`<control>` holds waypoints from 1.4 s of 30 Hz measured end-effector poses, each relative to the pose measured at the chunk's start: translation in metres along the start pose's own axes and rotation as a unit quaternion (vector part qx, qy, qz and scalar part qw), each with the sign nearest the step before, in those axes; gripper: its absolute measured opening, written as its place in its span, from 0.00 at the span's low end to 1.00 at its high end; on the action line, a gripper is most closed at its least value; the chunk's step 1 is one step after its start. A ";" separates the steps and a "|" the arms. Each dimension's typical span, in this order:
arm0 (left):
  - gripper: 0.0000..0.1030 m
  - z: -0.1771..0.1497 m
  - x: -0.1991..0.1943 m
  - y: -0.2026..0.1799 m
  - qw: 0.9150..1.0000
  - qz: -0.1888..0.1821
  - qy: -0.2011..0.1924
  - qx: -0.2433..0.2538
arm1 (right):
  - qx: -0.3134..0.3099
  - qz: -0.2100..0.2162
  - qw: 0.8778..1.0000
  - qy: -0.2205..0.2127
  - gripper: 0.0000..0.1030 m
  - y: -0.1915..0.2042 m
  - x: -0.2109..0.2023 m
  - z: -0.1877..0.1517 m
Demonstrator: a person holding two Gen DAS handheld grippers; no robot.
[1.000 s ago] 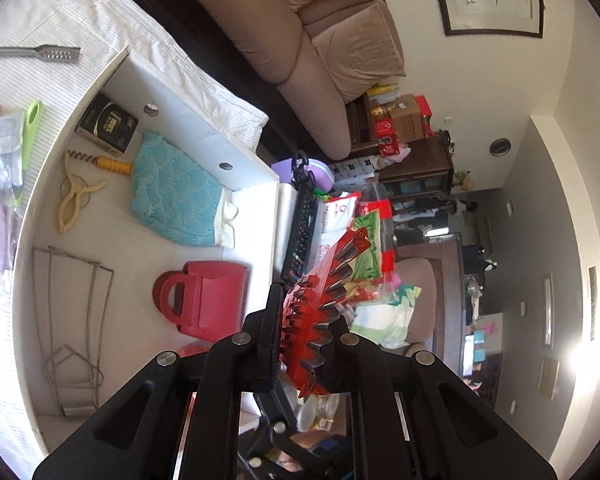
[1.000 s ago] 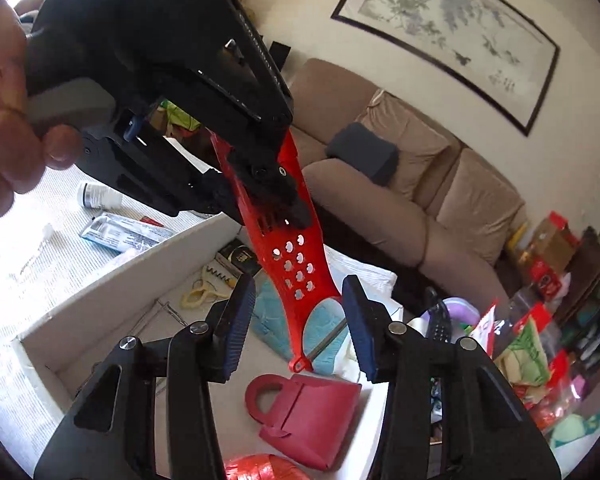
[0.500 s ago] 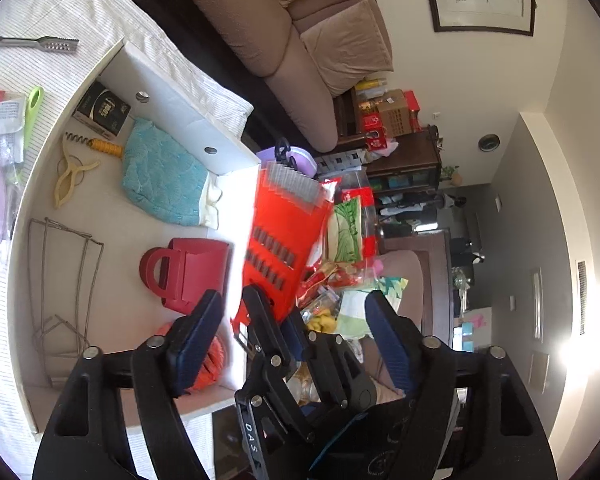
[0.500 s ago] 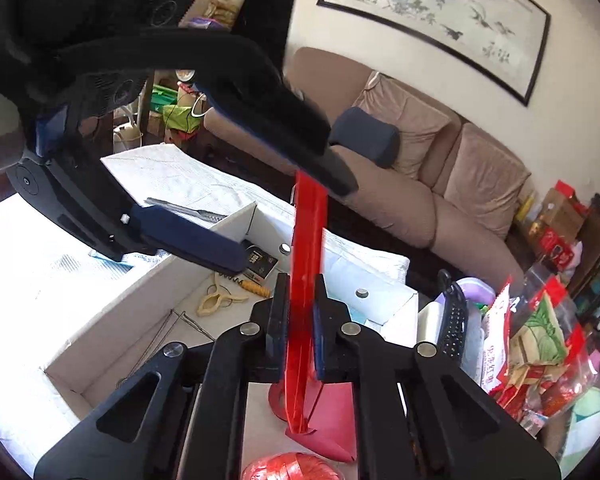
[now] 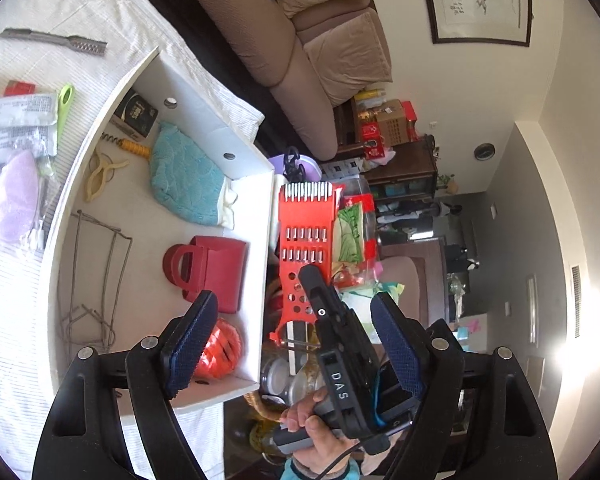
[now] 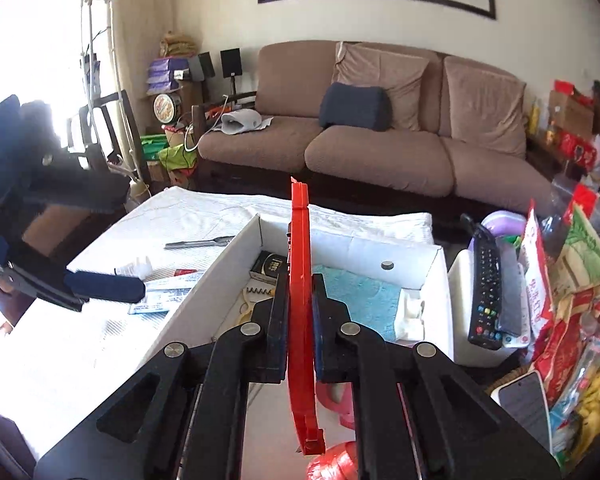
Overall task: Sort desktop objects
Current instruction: 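Lower the grater into the box with the right gripper and open it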
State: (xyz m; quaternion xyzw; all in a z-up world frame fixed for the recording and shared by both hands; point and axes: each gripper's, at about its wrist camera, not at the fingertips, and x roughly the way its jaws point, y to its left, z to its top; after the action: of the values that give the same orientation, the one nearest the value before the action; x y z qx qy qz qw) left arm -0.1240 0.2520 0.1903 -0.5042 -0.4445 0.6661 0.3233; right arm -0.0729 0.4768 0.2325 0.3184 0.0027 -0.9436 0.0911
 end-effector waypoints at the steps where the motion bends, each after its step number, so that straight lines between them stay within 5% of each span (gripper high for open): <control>1: 0.79 -0.002 0.002 0.005 1.000 -0.004 0.000 0.001 | 0.016 0.012 1.000 0.002 0.09 -0.004 0.000 -0.001; 5: 0.79 -0.006 0.010 0.013 0.999 -0.018 -0.012 0.041 | 0.129 0.108 0.986 0.019 0.09 -0.030 0.007 -0.006; 9: 0.79 0.001 0.016 0.017 0.997 -0.030 -0.022 0.070 | 0.236 0.238 0.940 0.056 0.09 -0.060 0.024 -0.016; 12: 0.79 0.005 0.015 0.023 0.992 -0.100 -0.031 0.066 | 0.281 0.296 0.911 0.070 0.09 -0.074 0.030 -0.026; 16: 0.79 0.001 0.024 0.020 0.987 -0.127 -0.017 0.096 | 0.363 0.413 0.830 0.093 0.09 -0.080 0.046 -0.052; 17: 0.79 0.000 0.025 0.021 0.987 -0.132 -0.016 0.095 | 0.370 0.427 0.819 0.098 0.09 -0.079 0.048 -0.057; 20: 0.75 -0.002 0.027 0.025 0.984 -0.153 -0.017 0.088 | 0.375 0.441 0.809 0.102 0.09 -0.073 0.049 -0.069; 21: 0.59 -0.003 0.028 0.025 0.984 -0.152 -0.016 0.089 | 0.380 0.445 0.804 0.104 0.09 -0.073 0.051 -0.072; 22: 0.24 -0.003 0.029 0.025 0.985 -0.144 -0.016 0.089 | 0.384 0.447 0.801 0.107 0.09 -0.071 0.054 -0.075; 23: 0.17 -0.004 0.031 0.026 0.987 -0.139 -0.014 0.083 | 0.390 0.454 0.794 0.106 0.09 -0.072 0.057 -0.077; 26: 0.17 -0.009 0.031 0.033 0.993 -0.107 -0.034 0.049 | 0.396 0.440 0.798 0.112 0.13 -0.073 0.064 -0.081; 30: 0.10 -0.007 0.032 0.043 0.988 -0.144 -0.048 0.001 | 0.399 0.414 0.808 0.126 0.26 -0.078 0.074 -0.082; 36: 0.10 -0.006 0.024 0.043 0.981 -0.178 -0.075 -0.023 | 0.434 0.403 0.802 0.077 0.51 -0.105 0.049 -0.085; 38: 0.10 -0.008 0.031 0.043 0.981 -0.178 -0.068 -0.027 | 0.442 0.406 0.797 0.065 0.49 -0.105 0.045 -0.090; 41: 0.10 -0.016 0.042 0.046 0.985 -0.157 -0.065 -0.039 | 0.437 0.406 0.799 0.077 0.13 -0.092 0.055 -0.090; 42: 0.09 -0.017 0.044 0.047 0.986 -0.150 -0.064 -0.038 | 0.435 0.403 0.801 0.084 0.10 -0.086 0.058 -0.090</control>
State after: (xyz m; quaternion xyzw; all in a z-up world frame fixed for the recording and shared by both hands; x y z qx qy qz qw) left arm -0.1190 0.2771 0.1289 -0.4004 -0.5595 0.6236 0.3712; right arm -0.0792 0.5574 0.1207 0.3746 -0.5289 -0.6936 0.3144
